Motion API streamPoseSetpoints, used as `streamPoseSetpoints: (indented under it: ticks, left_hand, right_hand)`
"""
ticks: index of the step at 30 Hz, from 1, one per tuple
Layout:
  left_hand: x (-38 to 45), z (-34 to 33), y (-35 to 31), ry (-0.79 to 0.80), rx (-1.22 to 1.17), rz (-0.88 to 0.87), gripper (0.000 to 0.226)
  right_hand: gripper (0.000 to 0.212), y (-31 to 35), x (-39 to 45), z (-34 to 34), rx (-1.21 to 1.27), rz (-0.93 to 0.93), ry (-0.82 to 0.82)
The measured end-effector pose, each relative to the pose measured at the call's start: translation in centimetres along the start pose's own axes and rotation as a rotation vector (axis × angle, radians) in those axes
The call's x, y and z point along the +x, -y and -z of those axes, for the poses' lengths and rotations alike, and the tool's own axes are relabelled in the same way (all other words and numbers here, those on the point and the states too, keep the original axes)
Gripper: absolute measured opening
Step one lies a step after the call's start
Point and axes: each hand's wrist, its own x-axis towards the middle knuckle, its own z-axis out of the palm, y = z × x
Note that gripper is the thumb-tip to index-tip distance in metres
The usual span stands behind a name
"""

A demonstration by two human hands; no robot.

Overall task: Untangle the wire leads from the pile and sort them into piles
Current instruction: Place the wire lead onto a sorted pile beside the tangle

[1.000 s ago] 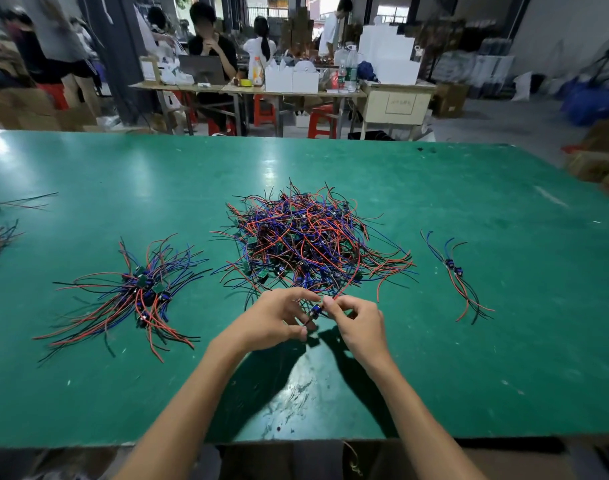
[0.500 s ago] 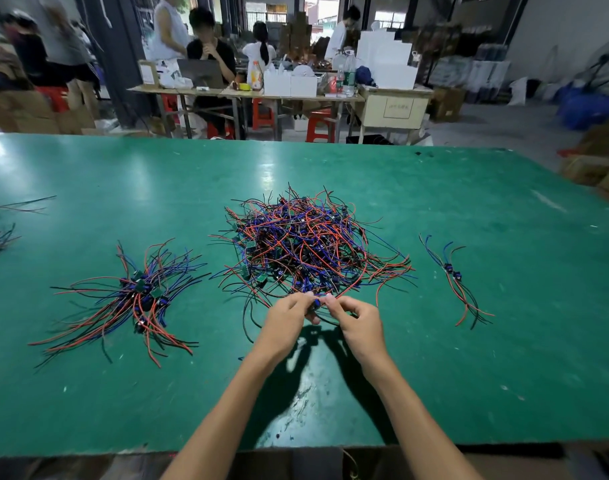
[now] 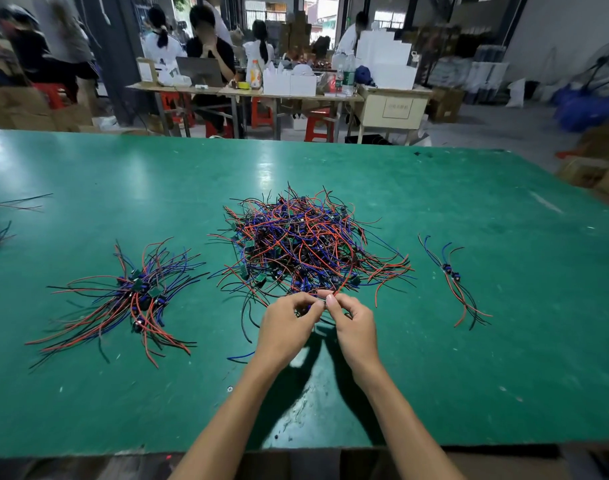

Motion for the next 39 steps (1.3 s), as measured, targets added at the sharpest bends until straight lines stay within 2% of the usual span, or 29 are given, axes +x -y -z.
streamPoseSetpoints:
  ticks: [7,16,20,22,25,28,29,31,32,34,37,39]
  left_hand:
    - [-0.2,-0.1,-0.8,-0.046,-0.025,-0.035,0.011]
    - [-0.7,0.1,-1.6,-0.122,0.126,-0.108,0.014]
    - [-1.0,0.1,-1.7,-0.109,0.137,-0.140,0.014]
    - [-1.1,-0.1,-1.8,-0.099,0.128,-0.142,0.014]
    - [-0.9,-0.1,-1.8,-0.095,0.061,-0.098,0.016]
    - [-0.5,-0.1,-1.7,-0.058,-0.004,-0.061,0.017]
    - [-0.3,-0.1,-1.7,-0.040,-0.022,-0.058,0.017]
    - [0.0,-0.1,-1.7,-0.013,-0.067,-0.060,0.023]
    - [0.0,-0.1,-1.6,0.000,-0.096,-0.054,0.028]
    - [-0.2,-0.2,-1.5,0.034,-0.140,-0.028,0.040]
    - [-0.5,-0.4,-1.0,0.057,-0.110,-0.010,0.046]
    - [-0.6,-0.3,-0.5,0.039,-0.135,0.013,0.039]
  right_hand:
    - [0.027,1.0,-0.3,-1.2,-0.072,-0.020,-0.111]
    - [0.031,2.9,3.0,-0.8,0.011,-0.200,-0.374]
    - [0.030,4.0,4.7,0.8,0.155,-0.319,-0.442]
    - [0.027,4.5,4.9,1.6,0.337,-0.388,-0.402]
    - [0.021,4.6,4.3,2.6,0.652,-0.466,-0.217]
    - [0.041,3.9,2.7,2.9,0.459,-0.411,-0.004]
    - [0.040,3.6,1.9,2.6,0.356,-0.350,0.050]
    - [0.025,2.7,0.5,2.0,0.173,-0.152,0.126]
    - [0.023,2.2,0.0,1.7,0.107,-0.068,0.125]
    - [0.021,1.6,-0.5,1.5,0.059,-0.016,0.072]
    - [0.019,1.2,-0.6,1.4,0.108,-0.068,0.018]
    - [0.020,1.0,-0.4,1.3,0.204,-0.122,-0.045]
